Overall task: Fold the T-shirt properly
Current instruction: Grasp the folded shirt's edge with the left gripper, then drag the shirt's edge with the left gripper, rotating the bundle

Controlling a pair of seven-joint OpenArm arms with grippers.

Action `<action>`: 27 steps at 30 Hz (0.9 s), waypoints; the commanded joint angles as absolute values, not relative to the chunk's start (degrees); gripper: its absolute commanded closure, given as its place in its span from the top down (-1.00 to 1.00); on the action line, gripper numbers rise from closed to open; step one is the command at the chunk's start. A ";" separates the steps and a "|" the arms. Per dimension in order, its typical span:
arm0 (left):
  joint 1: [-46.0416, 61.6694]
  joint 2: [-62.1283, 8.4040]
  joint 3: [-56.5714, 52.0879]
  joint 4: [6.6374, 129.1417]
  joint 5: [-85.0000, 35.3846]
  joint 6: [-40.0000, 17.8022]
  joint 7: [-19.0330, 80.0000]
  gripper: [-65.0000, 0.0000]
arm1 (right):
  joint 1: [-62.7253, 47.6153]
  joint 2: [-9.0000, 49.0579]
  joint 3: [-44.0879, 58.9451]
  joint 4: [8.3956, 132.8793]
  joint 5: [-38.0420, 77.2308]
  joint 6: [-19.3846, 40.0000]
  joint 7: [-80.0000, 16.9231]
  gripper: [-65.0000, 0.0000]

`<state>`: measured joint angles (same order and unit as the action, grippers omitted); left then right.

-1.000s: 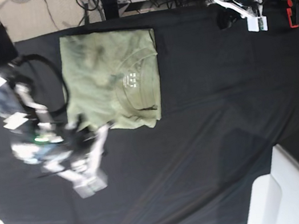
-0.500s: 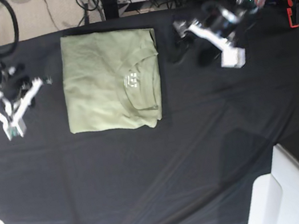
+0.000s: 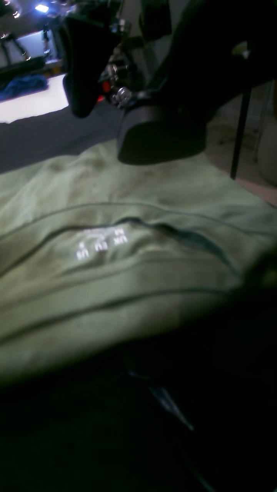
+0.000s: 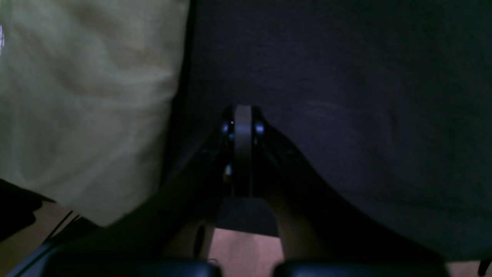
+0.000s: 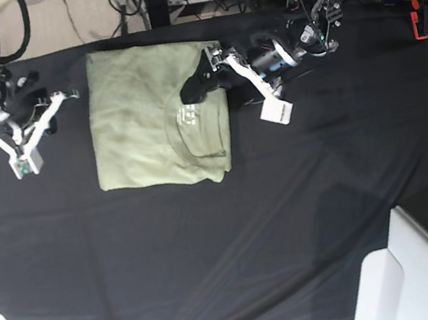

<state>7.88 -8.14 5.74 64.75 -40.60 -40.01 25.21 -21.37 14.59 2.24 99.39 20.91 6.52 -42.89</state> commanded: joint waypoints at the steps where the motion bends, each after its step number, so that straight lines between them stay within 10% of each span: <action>1: 7.87 -8.22 6.20 64.57 -40.04 -40.00 26.24 1.00 | -21.41 15.25 3.03 100.62 20.88 6.55 -42.07 -1.00; 7: 7.78 -8.13 6.29 63.96 -40.04 -38.90 26.24 0.91 | -21.58 15.25 3.21 100.62 20.88 6.55 -42.07 -1.00; 15: 6.29 -8.13 6.37 63.96 -40.04 -34.24 26.59 -1.00 | -21.58 15.25 3.21 100.62 20.88 6.55 -42.07 -1.00; 27: -9.10 -14.29 16.75 64.48 -39.96 -32.13 42.59 -1.00 | -21.58 14.81 2.77 100.44 21.05 6.55 -42.07 -1.00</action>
<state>-8.43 -14.22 17.17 63.42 -39.09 -31.86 43.62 -21.78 14.26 2.59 99.42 20.60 6.52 -43.05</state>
